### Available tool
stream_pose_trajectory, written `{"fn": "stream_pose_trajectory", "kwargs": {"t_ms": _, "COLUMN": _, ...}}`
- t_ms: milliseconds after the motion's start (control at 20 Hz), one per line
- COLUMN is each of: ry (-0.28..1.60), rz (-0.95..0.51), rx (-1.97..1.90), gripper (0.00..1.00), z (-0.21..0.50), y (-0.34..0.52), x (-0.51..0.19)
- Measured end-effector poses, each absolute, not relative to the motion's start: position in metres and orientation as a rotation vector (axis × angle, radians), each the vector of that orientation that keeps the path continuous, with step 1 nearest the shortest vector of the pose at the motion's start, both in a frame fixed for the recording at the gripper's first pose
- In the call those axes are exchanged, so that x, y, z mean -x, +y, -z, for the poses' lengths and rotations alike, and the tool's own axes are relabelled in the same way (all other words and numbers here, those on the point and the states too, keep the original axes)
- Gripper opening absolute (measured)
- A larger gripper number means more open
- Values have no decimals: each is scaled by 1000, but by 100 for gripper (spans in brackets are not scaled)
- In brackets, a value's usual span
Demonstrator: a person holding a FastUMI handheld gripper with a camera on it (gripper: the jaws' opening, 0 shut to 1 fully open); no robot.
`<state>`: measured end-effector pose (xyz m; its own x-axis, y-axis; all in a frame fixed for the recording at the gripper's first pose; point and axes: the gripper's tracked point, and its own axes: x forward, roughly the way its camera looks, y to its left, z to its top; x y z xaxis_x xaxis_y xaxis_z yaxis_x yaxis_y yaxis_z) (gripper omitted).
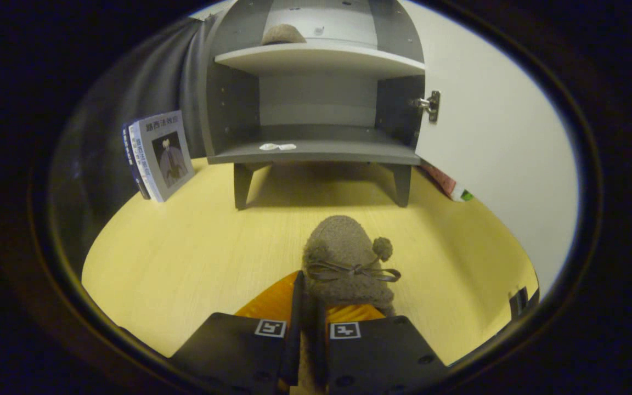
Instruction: Open the shoe cabinet door, grab the shoes and put them into the shoe cabinet, then close the shoe cabinet door.
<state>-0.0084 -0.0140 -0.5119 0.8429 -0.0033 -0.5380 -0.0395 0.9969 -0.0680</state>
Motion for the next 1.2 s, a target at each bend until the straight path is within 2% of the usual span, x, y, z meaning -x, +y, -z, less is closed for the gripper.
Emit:
{"fn": "stream_pose_trajectory", "kwargs": {"t_ms": 250, "ry": 488, "rz": -40, "rx": 82, "gripper": 15, "z": 474, "y": -10, "x": 1}}
{"fn": "stream_pose_trajectory", "kwargs": {"t_ms": 550, "ry": 335, "rz": -41, "rx": 128, "gripper": 15, "z": 384, "y": -2, "x": -10}}
{"fn": "stream_pose_trajectory", "kwargs": {"t_ms": 1200, "ry": 148, "rz": 59, "rx": 158, "gripper": 15, "z": 211, "y": 11, "x": -30}}
